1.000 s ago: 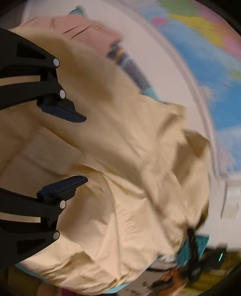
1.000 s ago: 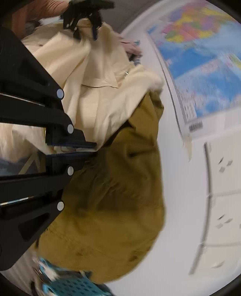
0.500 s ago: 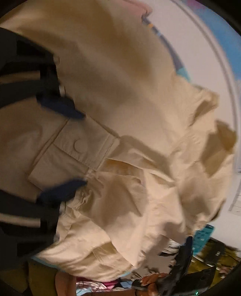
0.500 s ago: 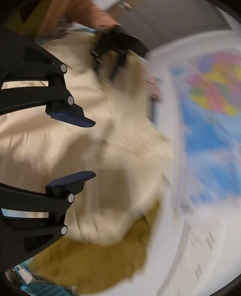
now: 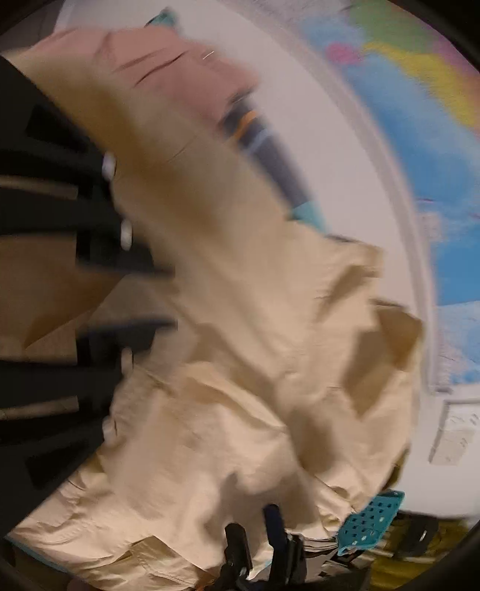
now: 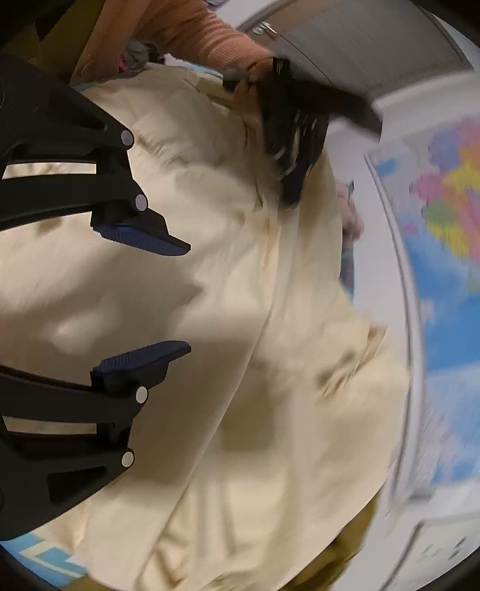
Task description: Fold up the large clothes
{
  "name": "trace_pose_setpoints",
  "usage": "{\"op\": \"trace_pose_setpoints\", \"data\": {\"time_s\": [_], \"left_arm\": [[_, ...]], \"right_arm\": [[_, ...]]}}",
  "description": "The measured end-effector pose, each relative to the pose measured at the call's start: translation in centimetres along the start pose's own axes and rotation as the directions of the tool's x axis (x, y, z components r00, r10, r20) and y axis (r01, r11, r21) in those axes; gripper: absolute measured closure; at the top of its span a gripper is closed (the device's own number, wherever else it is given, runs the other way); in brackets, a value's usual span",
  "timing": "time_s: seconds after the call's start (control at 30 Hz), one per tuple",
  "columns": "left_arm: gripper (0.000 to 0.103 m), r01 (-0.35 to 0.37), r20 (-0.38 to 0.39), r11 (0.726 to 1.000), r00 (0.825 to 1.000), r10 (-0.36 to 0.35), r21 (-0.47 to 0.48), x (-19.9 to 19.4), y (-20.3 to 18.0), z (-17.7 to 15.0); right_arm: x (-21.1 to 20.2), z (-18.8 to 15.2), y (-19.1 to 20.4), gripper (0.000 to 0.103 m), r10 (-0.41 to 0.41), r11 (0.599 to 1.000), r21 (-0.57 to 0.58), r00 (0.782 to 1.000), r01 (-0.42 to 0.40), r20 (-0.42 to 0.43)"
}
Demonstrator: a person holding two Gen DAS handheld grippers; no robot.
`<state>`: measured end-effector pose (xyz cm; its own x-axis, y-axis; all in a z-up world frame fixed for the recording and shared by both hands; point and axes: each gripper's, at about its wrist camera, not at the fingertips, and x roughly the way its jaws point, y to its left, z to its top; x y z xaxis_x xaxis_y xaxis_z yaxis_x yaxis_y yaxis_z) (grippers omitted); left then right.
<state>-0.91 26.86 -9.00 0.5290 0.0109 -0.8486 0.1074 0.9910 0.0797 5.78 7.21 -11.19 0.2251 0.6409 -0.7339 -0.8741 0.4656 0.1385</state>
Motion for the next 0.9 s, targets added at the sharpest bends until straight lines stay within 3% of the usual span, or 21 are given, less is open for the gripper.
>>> {"op": "trace_pose_setpoints", "data": {"time_s": [0.07, 0.1, 0.17, 0.2, 0.37, 0.4, 0.43, 0.47, 0.5, 0.53, 0.6, 0.67, 0.73, 0.77, 0.83, 0.9], "left_arm": [[0.06, 0.039, 0.013, 0.999, 0.999, -0.038, -0.019, -0.2, 0.9, -0.9], [0.046, 0.073, 0.024, 0.996, 0.997, -0.072, -0.051, -0.7, 1.5, -1.1], [0.031, 0.143, 0.045, 0.985, 0.989, -0.14, -0.091, -1.7, 2.3, -1.7], [0.029, 0.167, 0.051, 0.982, 0.985, -0.163, -0.09, -2.1, 2.3, -2.2], [0.028, 0.206, -0.049, 0.976, 0.976, -0.21, -0.076, -0.9, 1.0, -3.6], [0.032, 0.218, -0.066, 0.973, 0.972, -0.223, -0.076, -0.1, 0.7, -3.7], [0.039, 0.229, -0.071, 0.97, 0.97, -0.235, -0.078, 0.3, 0.4, -4.0], [0.056, 0.245, -0.072, 0.966, 0.965, -0.251, -0.089, 0.9, 0.3, -3.9], [0.074, 0.228, -0.073, 0.969, 0.969, -0.235, -0.095, 1.3, 0.2, -3.7], [0.083, 0.179, -0.065, 0.979, 0.98, -0.186, -0.098, 1.4, 0.1, -3.3], [0.085, 0.144, -0.017, 0.984, 0.989, -0.146, -0.107, 0.7, 0.5, -2.6], [0.085, 0.122, 0.023, 0.985, 0.992, -0.12, -0.119, -0.3, 1.1, -2.1], [0.079, 0.144, 0.013, 0.98, 0.989, -0.144, -0.137, -0.4, 1.5, -2.1], [0.076, 0.111, 0.004, 0.986, 0.994, -0.112, -0.121, -0.4, 1.3, -2.3], [0.06, 0.044, 0.022, 0.994, 0.999, -0.042, -0.104, -1.6, 1.0, -2.8], [0.047, 0.049, 0.073, 0.993, 0.997, -0.041, -0.108, -3.7, 1.4, -3.8]], "right_arm": [[2.3, 0.5, 1.2, 0.056, 0.019, 0.999, -0.033, 0.998, -0.021, -0.064], [3.6, 0.4, 1.5, 0.057, 0.032, 0.999, -0.028, 0.995, -0.034, -0.096], [5.3, 0.2, 1.4, 0.056, 0.036, 0.999, -0.017, 0.989, -0.039, -0.141], [5.7, 0.1, 1.3, 0.057, 0.028, 0.999, -0.01, 0.989, -0.03, -0.143], [6.1, 0.3, 1.3, 0.057, 0.03, 1.0, 0.015, 0.991, -0.028, -0.128], [5.7, 0.1, 1.3, 0.056, 0.023, 1.0, 0.01, 0.991, -0.022, -0.129], [5.9, 0.2, 1.6, 0.056, 0.015, 1.0, 0.001, 0.991, -0.015, -0.131], [6.0, 0.3, 1.8, 0.056, 0.015, 1.0, 0.0, 0.991, -0.015, -0.13], [6.3, 0.4, 1.9, 0.056, 0.016, 1.0, 0.002, 0.992, -0.016, -0.127], [6.3, 0.6, 2.1, 0.056, 0.022, 1.0, 0.006, 0.992, -0.022, -0.12], [6.2, 1.3, 2.8, 0.057, 0.021, 1.0, 0.015, 0.996, -0.02, -0.088], [6.0, 2.1, 3.6, 0.057, 0.032, 0.999, -0.002, 0.998, -0.032, -0.059], [6.7, 2.7, 4.4, 0.058, 0.033, 0.999, -0.027, 0.997, -0.035, -0.075], [7.8, 2.9, 4.9, 0.058, 0.029, 0.999, -0.037, 0.994, -0.033, -0.102], [9.4, 3.1, 5.0, 0.058, 0.017, 0.999, -0.042, 0.99, -0.023, -0.141], [10.0, 3.1, 4.8, 0.058, 0.023, 0.999, -0.023, 0.988, -0.027, -0.15]]}}
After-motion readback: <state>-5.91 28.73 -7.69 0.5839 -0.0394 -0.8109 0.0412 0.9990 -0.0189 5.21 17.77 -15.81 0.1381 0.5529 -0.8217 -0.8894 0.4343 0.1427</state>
